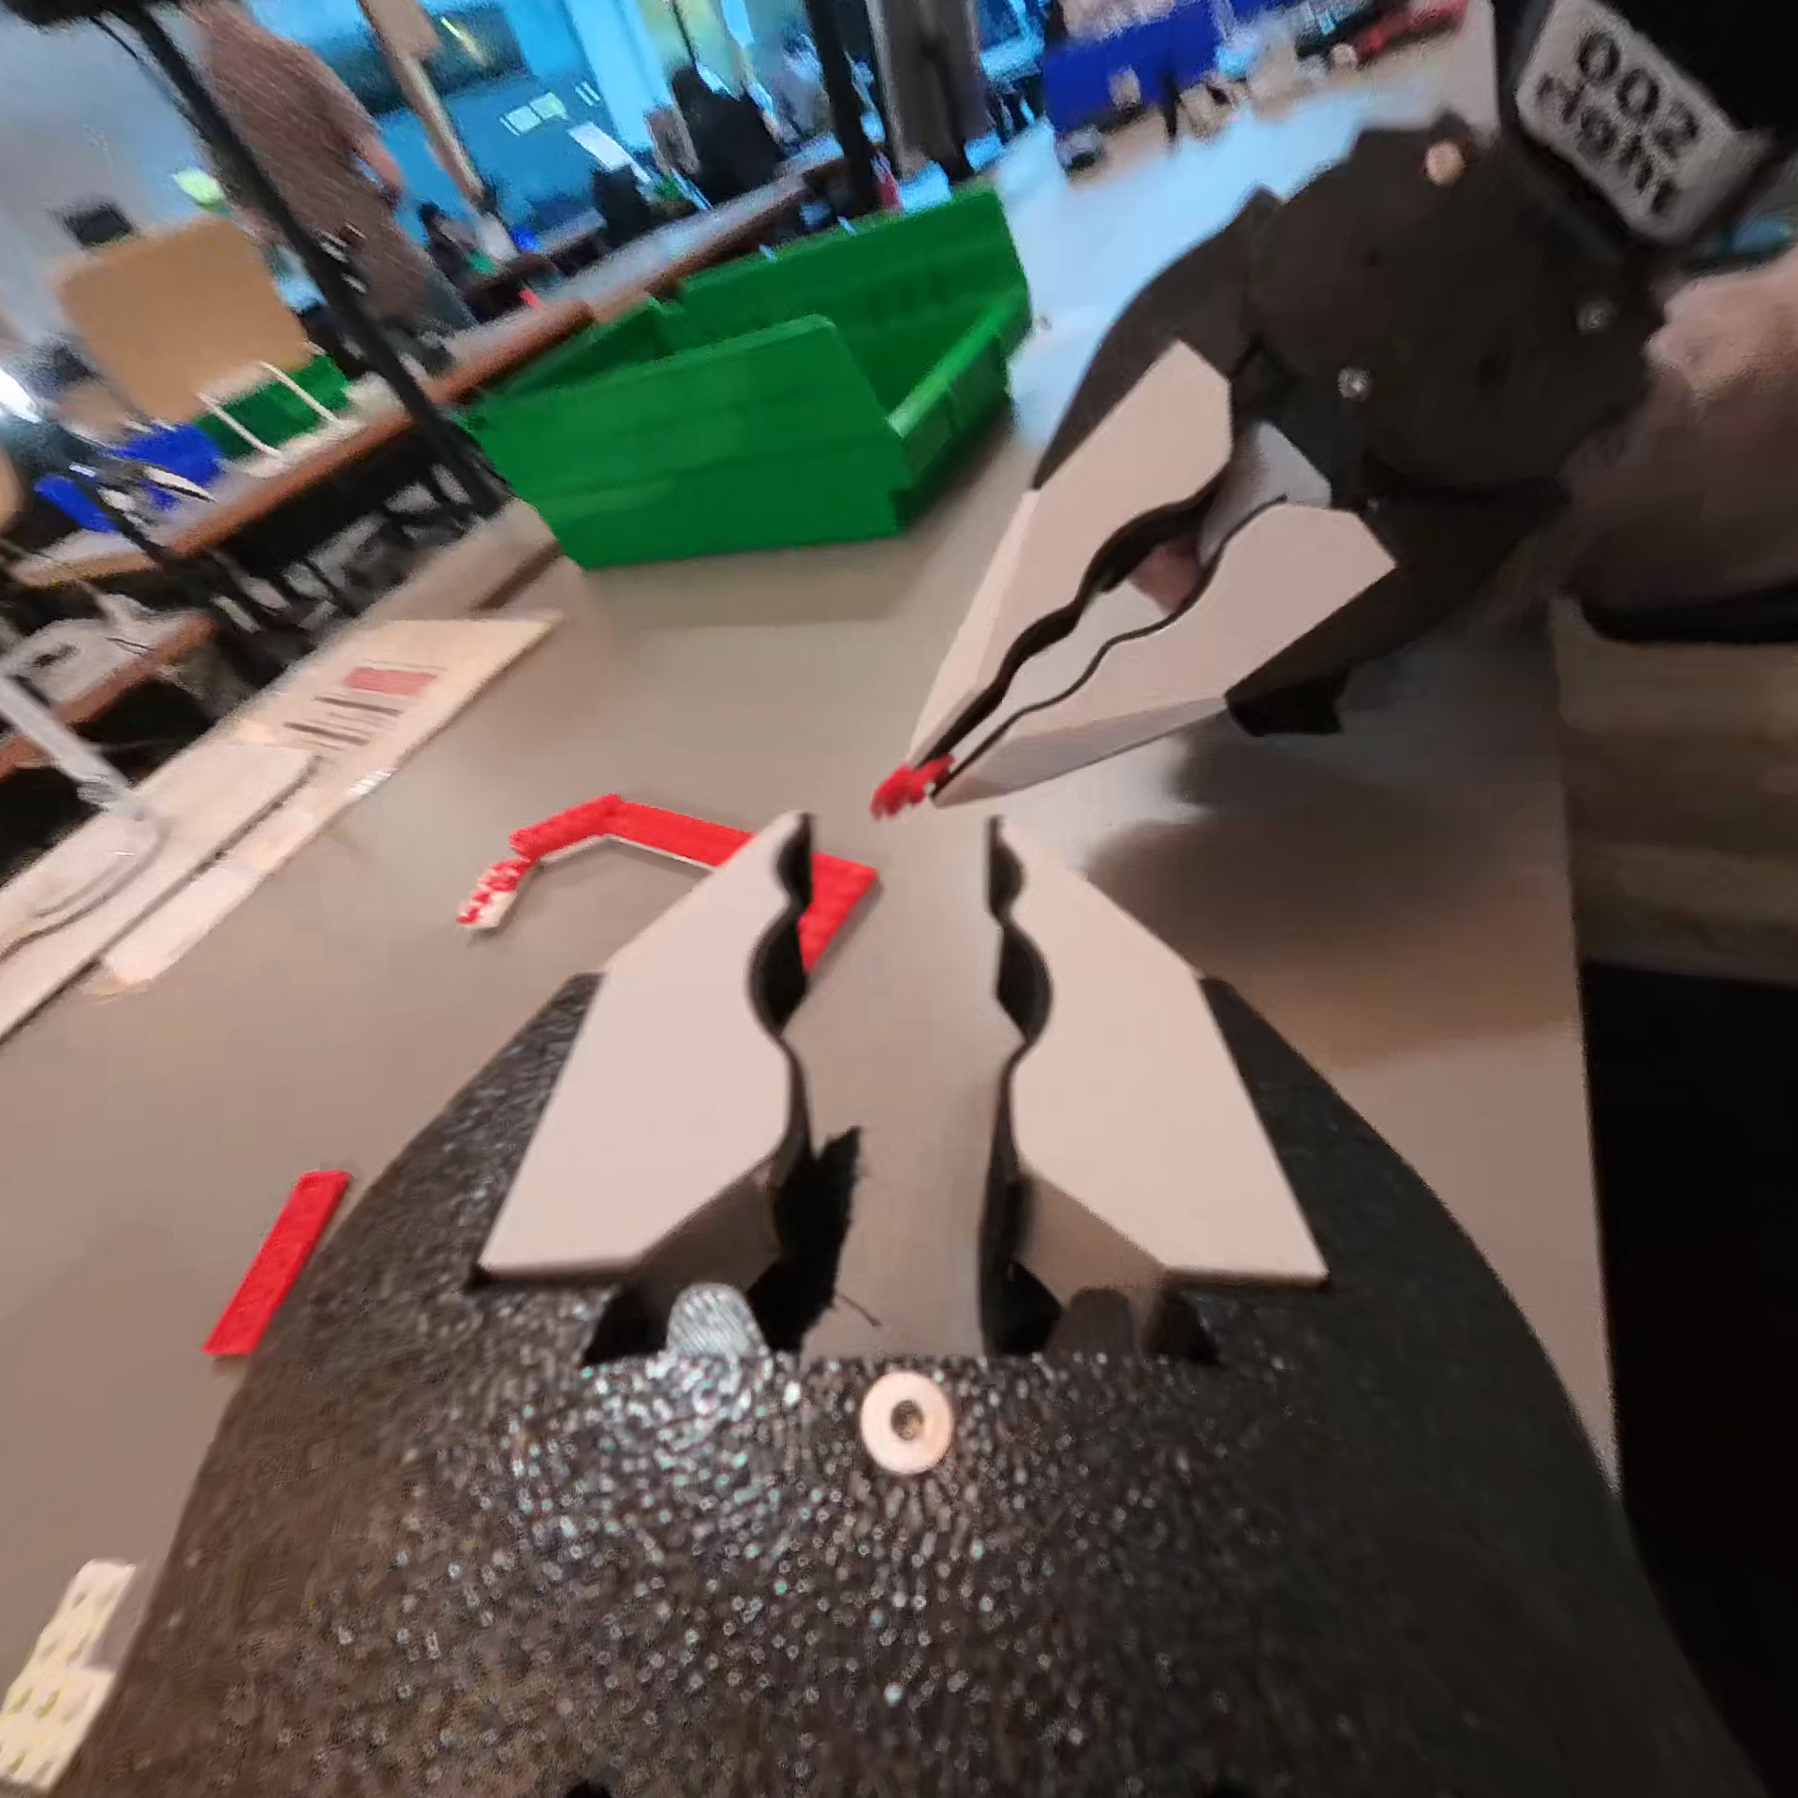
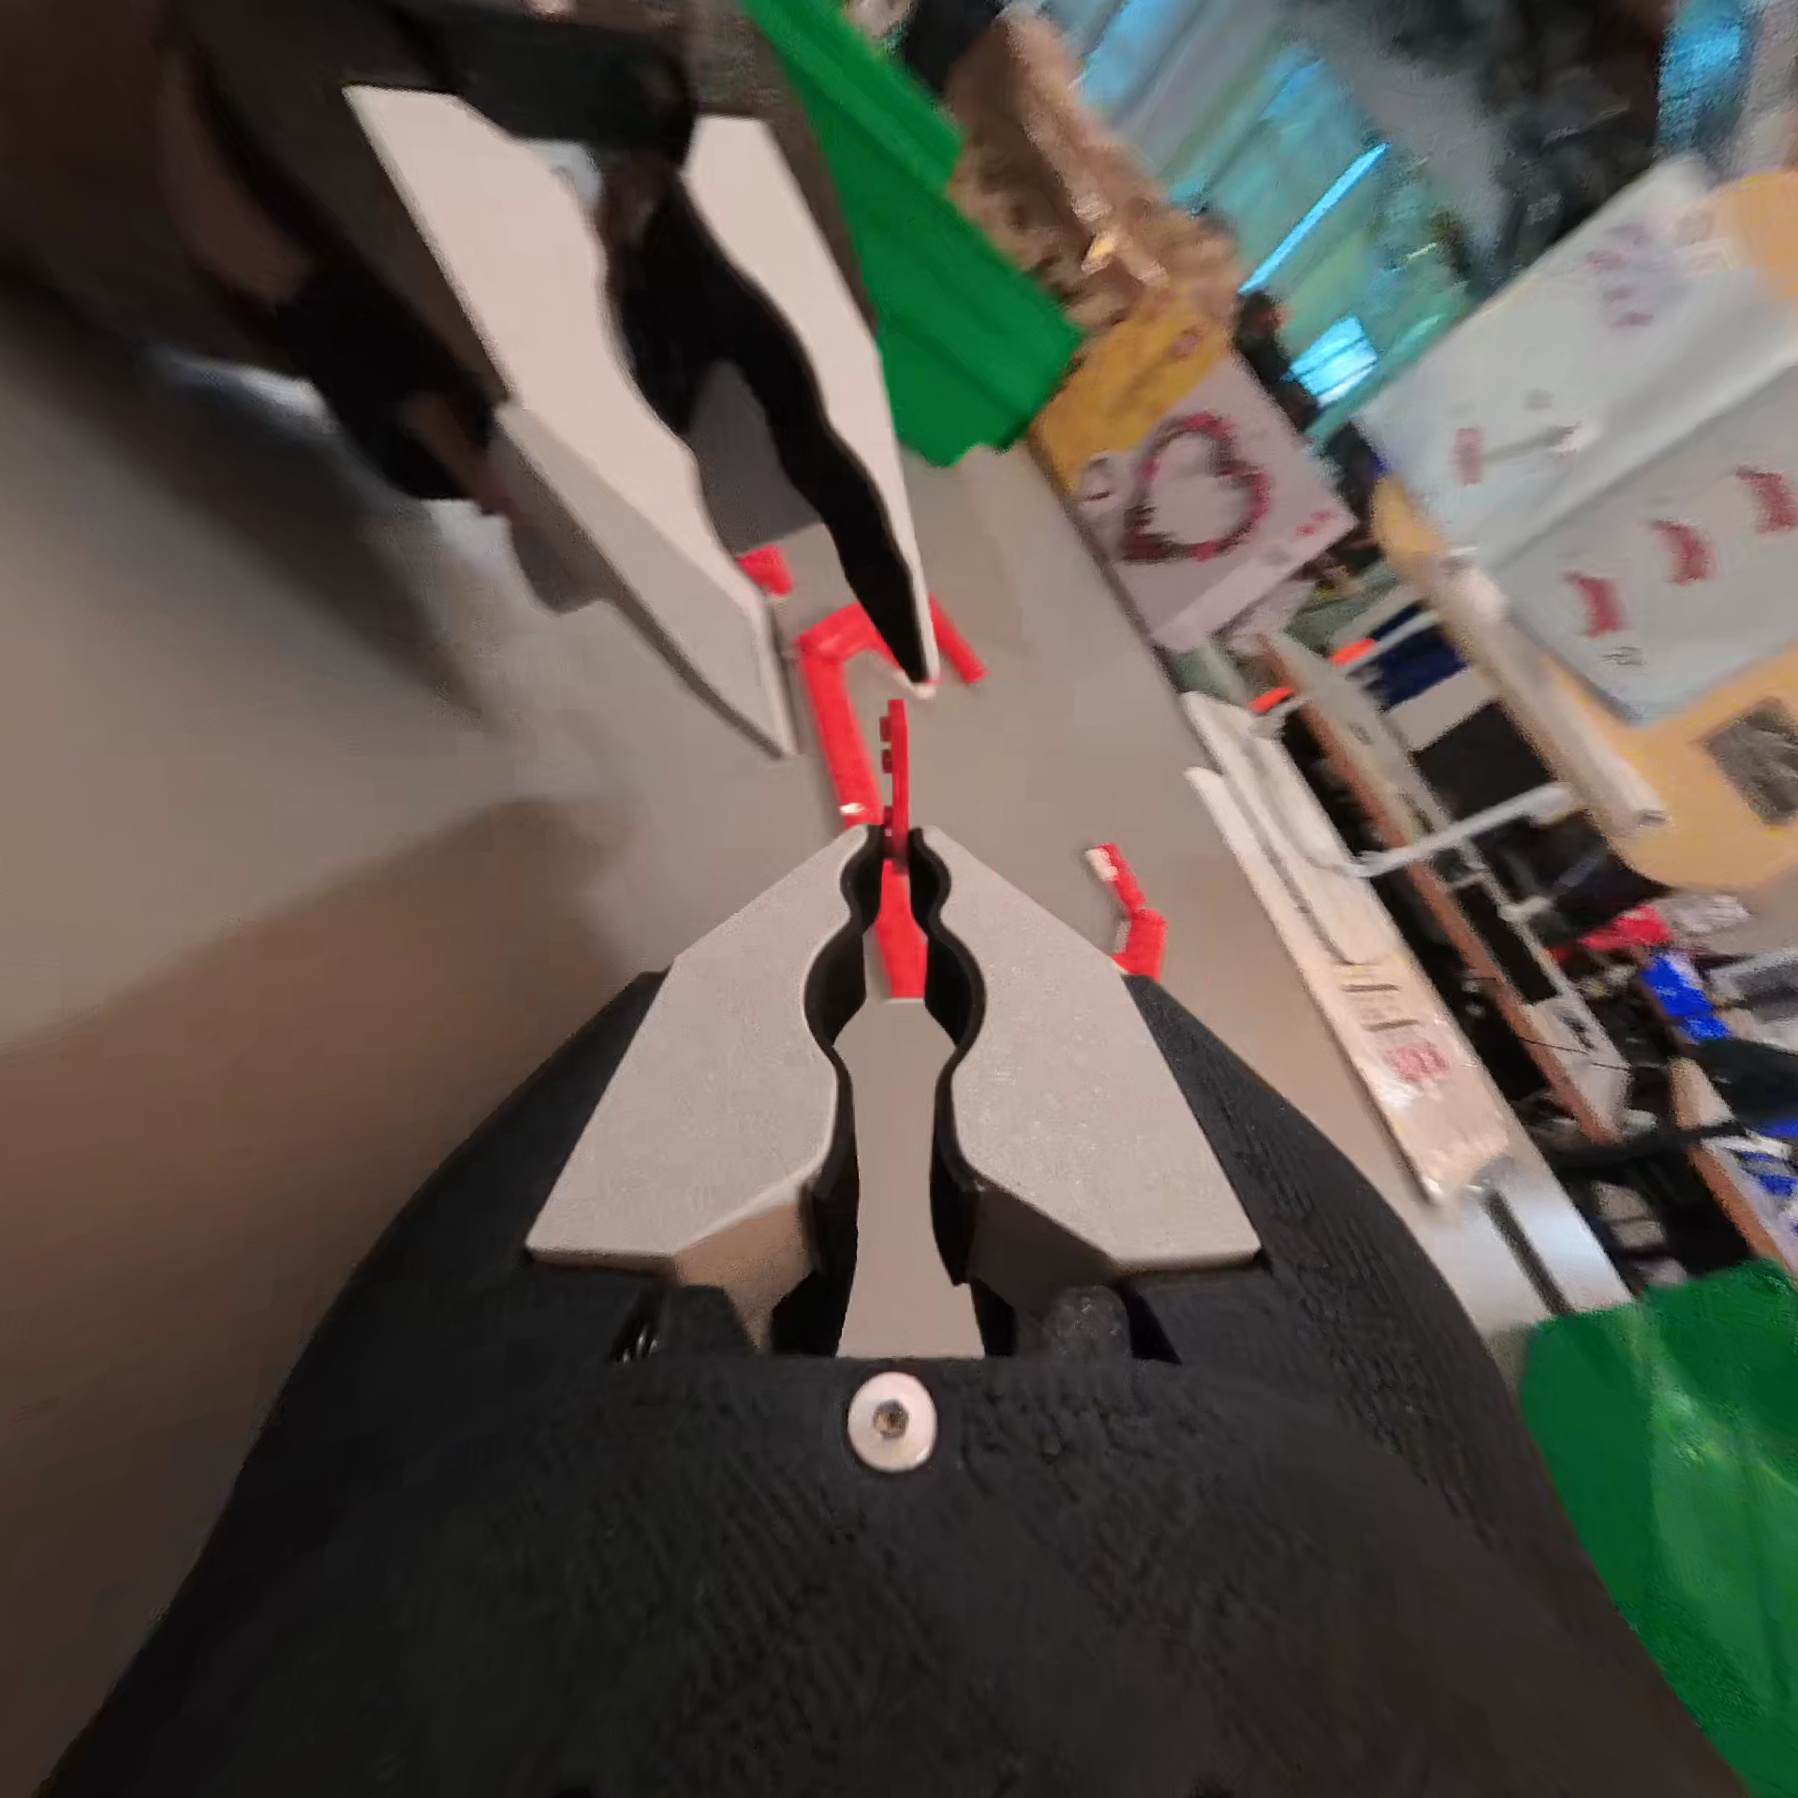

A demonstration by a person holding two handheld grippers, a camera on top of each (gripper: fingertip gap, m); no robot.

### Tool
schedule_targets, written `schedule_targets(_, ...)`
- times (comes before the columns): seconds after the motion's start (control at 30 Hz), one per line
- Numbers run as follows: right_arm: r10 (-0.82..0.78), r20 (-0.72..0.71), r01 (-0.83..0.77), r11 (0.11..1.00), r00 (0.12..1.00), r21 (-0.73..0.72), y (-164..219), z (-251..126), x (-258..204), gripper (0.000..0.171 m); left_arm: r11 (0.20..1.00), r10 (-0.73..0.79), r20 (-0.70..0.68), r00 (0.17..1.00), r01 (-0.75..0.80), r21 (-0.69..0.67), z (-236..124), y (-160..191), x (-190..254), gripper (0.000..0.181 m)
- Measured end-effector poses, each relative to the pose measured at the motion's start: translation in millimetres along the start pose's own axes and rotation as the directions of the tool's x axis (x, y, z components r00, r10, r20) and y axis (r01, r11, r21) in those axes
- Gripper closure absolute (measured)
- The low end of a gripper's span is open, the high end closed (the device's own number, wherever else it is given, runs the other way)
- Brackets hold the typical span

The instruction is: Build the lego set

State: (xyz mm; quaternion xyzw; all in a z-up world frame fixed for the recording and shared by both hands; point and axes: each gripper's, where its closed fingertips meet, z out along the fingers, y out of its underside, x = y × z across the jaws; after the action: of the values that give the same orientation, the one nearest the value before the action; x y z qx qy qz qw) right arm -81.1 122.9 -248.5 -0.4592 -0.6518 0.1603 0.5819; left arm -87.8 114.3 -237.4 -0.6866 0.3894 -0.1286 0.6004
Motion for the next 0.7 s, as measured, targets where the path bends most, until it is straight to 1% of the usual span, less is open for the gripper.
schedule_targets(0.03, 0.013, -0.062, -0.01, 0.999, 0.998, 0.039, -2, -2, 10, 0.168, 0.999, -0.003, 0.047, 0.999, 0.001, 0.041, -3, -5, -8, 0.136)
schedule_targets(0.07, 0.033, -0.116, -0.024, 0.996, 0.993, 0.082, -4, -5, 17, 0.168, 0.995, -0.011, 0.103, 0.995, 0.001, 0.095, -9, -11, -19, 0.129)
schedule_targets(0.13, 0.083, -0.191, -0.054, 0.987, 0.978, 0.15, -5, -10, 28, 0.168, 0.977, -0.037, 0.195, 0.98, -0.005, 0.213, -25, -22, -37, 0.126)
schedule_targets(0.17, 0.089, -0.223, -0.054, 0.986, 0.971, 0.157, -5, -12, 34, 0.168, 0.963, -0.05, 0.224, 0.973, -0.012, 0.27, -34, -28, -45, 0.12)
schedule_targets(0.23, 0.073, -0.299, -0.024, 0.986, 0.951, 0.162, -5, -17, 47, 0.168, 0.925, -0.081, 0.233, 0.969, -0.014, 0.38, -49, -40, -53, 0.098)
schedule_targets(0.27, 0.066, -0.322, -0.011, 0.986, 0.944, 0.169, -5, -19, 50, 0.168, 0.909, -0.099, 0.229, 0.968, -0.005, 0.417, -55, -44, -56, 0.092)
schedule_targets(0.33, 0.058, -0.351, -0.002, 0.988, 0.935, 0.157, -1, -19, 55, 0.168, 0.897, -0.124, 0.241, 0.962, 0.005, 0.443, -61, -43, -63, 0.081)
schedule_targets(0.37, 0.058, -0.364, -0.004, 0.989, 0.93, 0.147, 1, -19, 58, 0.168, 0.894, -0.129, 0.269, 0.955, -0.006, 0.449, -65, -41, -69, 0.078)
schedule_targets(0.43, 0.066, -0.389, -0.012, 0.99, 0.919, 0.139, 5, -20, 64, 0.168, 0.889, -0.115, 0.356, 0.927, -0.064, 0.454, -79, -42, -81, 0.077)
schedule_targets(0.53, 0.087, -0.426, -0.038, 0.992, 0.9, 0.121, 13, -22, 74, 0.168, 0.874, -0.067, 0.504, 0.861, -0.193, 0.445, -108, -45, -101, 0.081)
schedule_targets(0.63, 0.132, -0.472, -0.076, 0.988, 0.872, 0.136, 17, -28, 85, 0.168, 0.866, -0.022, 0.57, 0.821, -0.269, 0.422, -126, -38, -112, 0.088)
schedule_targets(0.7, 0.159, -0.497, -0.092, 0.983, 0.853, 0.157, 18, -31, 92, 0.168, 0.87, -0.025, 0.612, 0.79, -0.285, 0.403, -134, -33, -124, 0.091)
